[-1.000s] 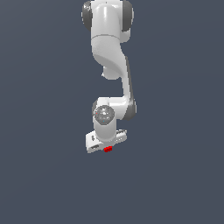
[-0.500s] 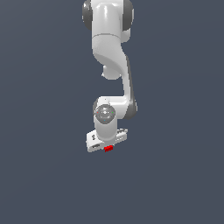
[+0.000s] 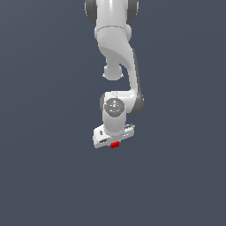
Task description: Pick up the red cube and move it to a goal position.
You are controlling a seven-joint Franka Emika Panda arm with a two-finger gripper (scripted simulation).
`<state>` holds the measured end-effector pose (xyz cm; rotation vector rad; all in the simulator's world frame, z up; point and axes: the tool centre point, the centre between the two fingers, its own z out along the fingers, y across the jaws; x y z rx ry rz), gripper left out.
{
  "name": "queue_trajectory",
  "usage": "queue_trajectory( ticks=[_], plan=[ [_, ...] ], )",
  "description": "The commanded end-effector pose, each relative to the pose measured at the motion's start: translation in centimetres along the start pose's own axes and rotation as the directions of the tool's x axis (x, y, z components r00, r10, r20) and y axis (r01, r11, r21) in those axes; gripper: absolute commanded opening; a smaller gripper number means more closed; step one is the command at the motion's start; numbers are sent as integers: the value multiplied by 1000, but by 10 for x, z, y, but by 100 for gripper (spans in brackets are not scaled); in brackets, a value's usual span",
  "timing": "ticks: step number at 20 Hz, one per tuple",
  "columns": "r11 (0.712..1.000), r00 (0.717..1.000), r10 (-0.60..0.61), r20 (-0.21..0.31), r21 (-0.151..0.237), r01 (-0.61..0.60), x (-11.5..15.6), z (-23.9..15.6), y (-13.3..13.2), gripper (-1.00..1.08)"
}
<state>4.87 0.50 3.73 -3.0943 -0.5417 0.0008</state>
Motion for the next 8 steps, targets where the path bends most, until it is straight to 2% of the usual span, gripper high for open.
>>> queue_trajectory(
  ticks=[1, 8],
  plan=[
    [1000, 1000, 0, 0, 0, 0, -2, -4, -8, -100],
    [1000, 1000, 0, 0, 0, 0, -3, -8, -15, -100]
  ],
)
